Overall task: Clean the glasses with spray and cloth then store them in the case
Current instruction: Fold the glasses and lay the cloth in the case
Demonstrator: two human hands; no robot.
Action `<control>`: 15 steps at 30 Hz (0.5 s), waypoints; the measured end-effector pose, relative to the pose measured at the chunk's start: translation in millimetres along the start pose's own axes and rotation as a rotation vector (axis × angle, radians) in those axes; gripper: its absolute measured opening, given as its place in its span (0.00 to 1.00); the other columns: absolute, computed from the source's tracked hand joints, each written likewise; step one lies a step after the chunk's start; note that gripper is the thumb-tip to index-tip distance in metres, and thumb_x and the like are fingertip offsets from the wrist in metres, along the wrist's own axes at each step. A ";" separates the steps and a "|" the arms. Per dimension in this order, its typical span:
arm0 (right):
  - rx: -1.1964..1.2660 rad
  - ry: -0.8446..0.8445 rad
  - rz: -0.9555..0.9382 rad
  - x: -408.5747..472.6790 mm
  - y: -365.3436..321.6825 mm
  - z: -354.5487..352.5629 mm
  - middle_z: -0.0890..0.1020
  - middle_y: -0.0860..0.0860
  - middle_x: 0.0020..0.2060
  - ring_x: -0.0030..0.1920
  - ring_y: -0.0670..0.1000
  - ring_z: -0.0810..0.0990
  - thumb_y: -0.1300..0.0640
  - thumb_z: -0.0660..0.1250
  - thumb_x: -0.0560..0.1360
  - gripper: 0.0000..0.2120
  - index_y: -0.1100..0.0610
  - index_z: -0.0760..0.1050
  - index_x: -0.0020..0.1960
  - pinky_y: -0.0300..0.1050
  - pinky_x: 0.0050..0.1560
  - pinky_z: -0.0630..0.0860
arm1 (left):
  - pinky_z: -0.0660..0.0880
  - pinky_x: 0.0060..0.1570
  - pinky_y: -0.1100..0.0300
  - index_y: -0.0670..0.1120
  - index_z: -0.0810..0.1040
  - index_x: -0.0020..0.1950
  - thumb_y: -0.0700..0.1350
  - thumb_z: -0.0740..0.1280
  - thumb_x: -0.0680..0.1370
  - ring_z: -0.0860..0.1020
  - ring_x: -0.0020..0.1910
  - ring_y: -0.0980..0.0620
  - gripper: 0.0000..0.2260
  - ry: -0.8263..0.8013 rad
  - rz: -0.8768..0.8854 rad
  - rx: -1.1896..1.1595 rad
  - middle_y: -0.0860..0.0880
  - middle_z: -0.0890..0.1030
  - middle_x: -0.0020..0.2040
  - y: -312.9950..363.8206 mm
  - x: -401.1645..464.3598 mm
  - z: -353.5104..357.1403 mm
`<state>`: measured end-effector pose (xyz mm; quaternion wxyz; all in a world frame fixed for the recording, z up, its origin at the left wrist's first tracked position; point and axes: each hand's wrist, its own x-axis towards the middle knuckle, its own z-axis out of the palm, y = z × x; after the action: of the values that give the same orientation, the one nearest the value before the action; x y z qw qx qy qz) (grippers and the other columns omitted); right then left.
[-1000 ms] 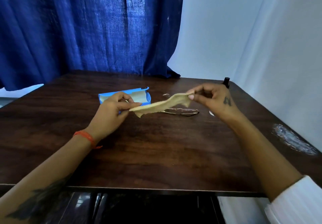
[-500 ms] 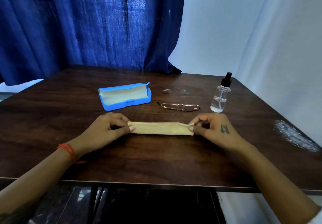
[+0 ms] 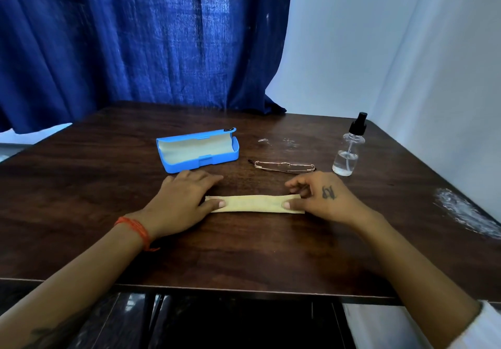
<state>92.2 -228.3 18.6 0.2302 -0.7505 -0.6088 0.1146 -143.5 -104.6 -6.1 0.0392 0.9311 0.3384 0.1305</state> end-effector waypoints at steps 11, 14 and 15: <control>0.037 -0.275 0.032 6.5 -6.2 -10.1 0.77 0.43 0.32 0.33 0.41 0.73 0.55 0.74 0.68 0.05 0.51 0.77 0.39 0.34 0.33 0.66 | 0.67 0.41 0.71 0.55 0.75 0.43 0.49 0.68 0.73 0.72 0.43 0.60 0.03 -0.046 0.062 -0.340 0.55 0.76 0.44 -3.3 -2.3 -8.4; 0.306 -0.177 0.002 10.0 -12.6 -13.7 0.80 0.48 0.34 0.31 0.42 0.77 0.61 0.74 0.68 0.05 0.54 0.78 0.38 0.34 0.32 0.74 | 0.69 0.36 0.72 0.53 0.78 0.40 0.45 0.70 0.72 0.75 0.34 0.64 0.03 0.048 -0.066 -0.664 0.55 0.79 0.37 -12.1 -7.1 -14.7; 0.419 -0.137 0.004 13.8 -16.4 -13.5 0.81 0.51 0.35 0.32 0.44 0.79 0.63 0.74 0.68 0.06 0.56 0.78 0.38 0.36 0.32 0.77 | 0.71 0.35 0.71 0.52 0.79 0.40 0.42 0.71 0.72 0.77 0.32 0.62 0.04 0.086 -0.119 -0.787 0.54 0.80 0.35 -15.2 -7.3 -16.4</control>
<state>87.4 -215.2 39.8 0.3391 -0.6780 -0.5842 0.2898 -162.8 -97.8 5.6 0.3862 0.8175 0.3173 0.2863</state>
